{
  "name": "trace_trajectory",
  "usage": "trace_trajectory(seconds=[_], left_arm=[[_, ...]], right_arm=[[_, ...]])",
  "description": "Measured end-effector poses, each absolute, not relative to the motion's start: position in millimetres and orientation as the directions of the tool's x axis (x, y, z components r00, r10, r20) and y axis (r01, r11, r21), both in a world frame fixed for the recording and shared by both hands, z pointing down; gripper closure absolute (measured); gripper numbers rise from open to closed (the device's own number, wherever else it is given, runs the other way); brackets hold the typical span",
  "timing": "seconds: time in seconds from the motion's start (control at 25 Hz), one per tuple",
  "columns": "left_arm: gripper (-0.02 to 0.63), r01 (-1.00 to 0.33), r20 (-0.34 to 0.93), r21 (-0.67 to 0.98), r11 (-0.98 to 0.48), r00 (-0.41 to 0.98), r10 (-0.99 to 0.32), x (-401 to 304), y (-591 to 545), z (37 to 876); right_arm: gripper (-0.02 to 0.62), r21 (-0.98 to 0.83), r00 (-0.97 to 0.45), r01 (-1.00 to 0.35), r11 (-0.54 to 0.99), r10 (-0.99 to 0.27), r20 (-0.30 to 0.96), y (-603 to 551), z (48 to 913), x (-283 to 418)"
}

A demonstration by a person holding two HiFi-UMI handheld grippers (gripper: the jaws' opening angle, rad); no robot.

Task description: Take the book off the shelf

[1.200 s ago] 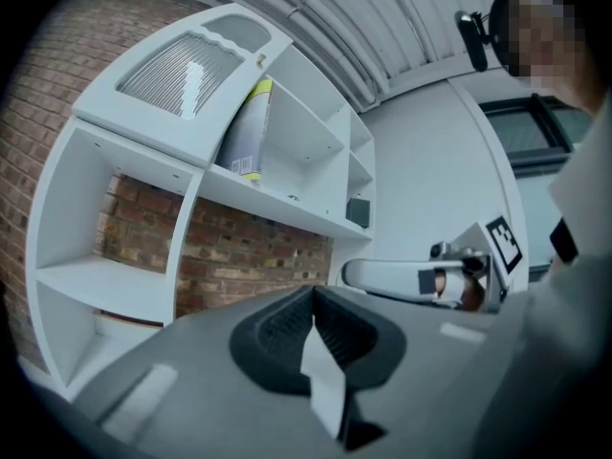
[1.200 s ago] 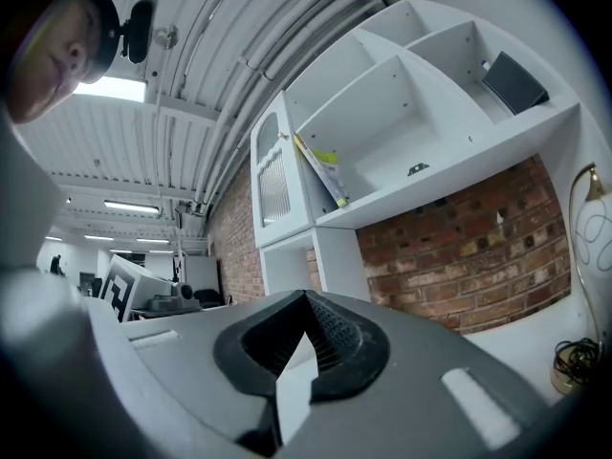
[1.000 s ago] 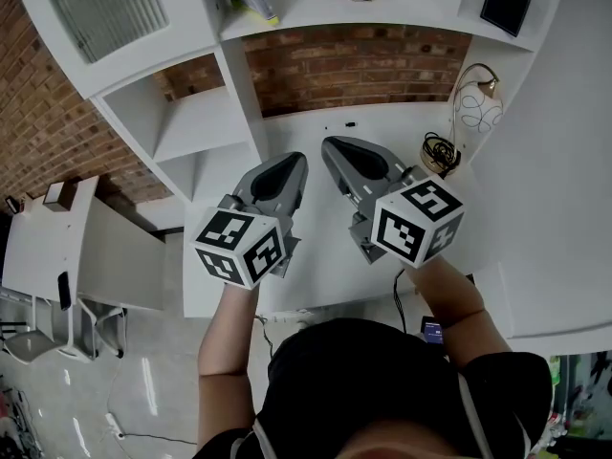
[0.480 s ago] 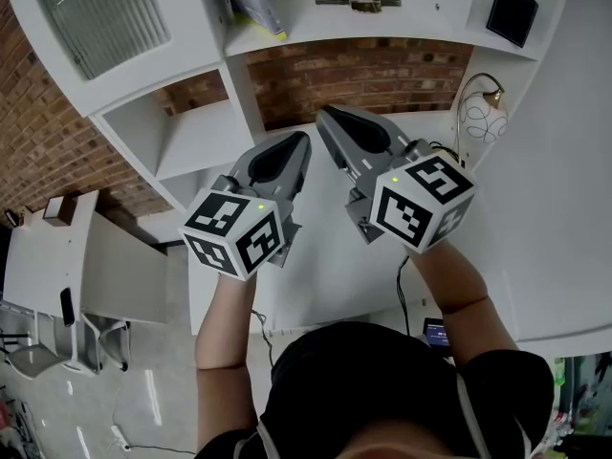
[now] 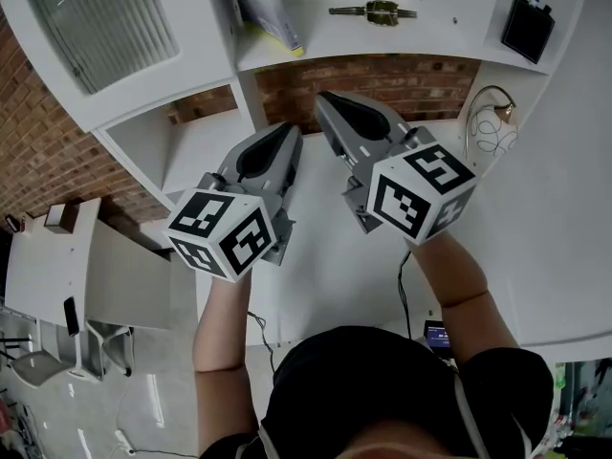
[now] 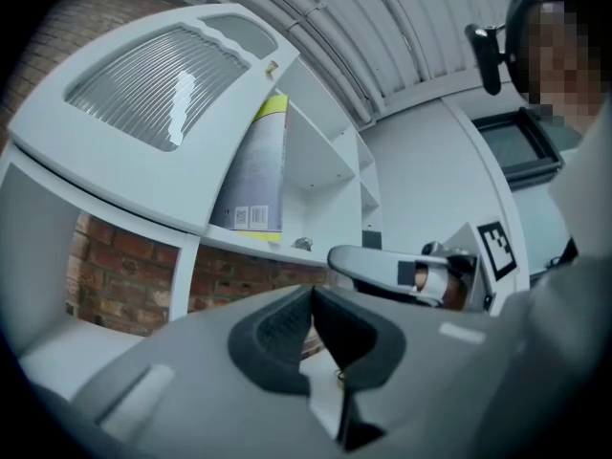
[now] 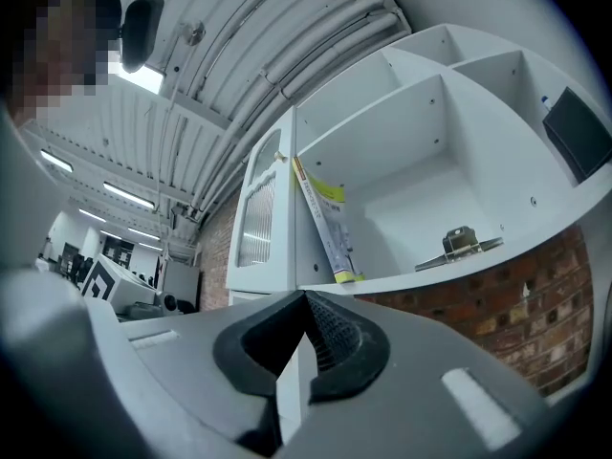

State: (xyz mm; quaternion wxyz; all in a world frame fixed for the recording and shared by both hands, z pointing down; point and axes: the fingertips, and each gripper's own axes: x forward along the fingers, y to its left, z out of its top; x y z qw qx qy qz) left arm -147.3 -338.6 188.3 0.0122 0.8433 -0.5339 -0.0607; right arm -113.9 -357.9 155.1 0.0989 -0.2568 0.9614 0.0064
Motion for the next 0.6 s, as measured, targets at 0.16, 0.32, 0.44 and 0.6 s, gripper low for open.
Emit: trace_trajectory(seconds=[0.16,0.32,0.44,0.6], left_arm=[[0.604,-0.899,-0.093,0.078,-0.431,0.424,-0.901,-160,-346,175],[0.604,-0.906,-0.094,0.048,-0.420,0.414,-0.905,-172,-351,163],[0.604,-0.904,-0.092,0.037,-0.426,0.421,-0.902,-177,-354,157],[0.604,-0.894,-0.103,0.053,-0.445,0.438,-0.893,-182,-357,150]], right_arm=[[0.597,-0.013,-0.830,-0.522,0.853,-0.512,-0.223,-369,133,-121],[0.597,0.018,-0.808,-0.550,0.835,-0.527,-0.264,-380,107,-127],[0.595,0.044,-0.791,-0.572,0.819,-0.536,-0.293,-387,86,-131],[0.543,0.083,-0.801,-0.559,0.825,-0.513,-0.308,-389,67,-143]])
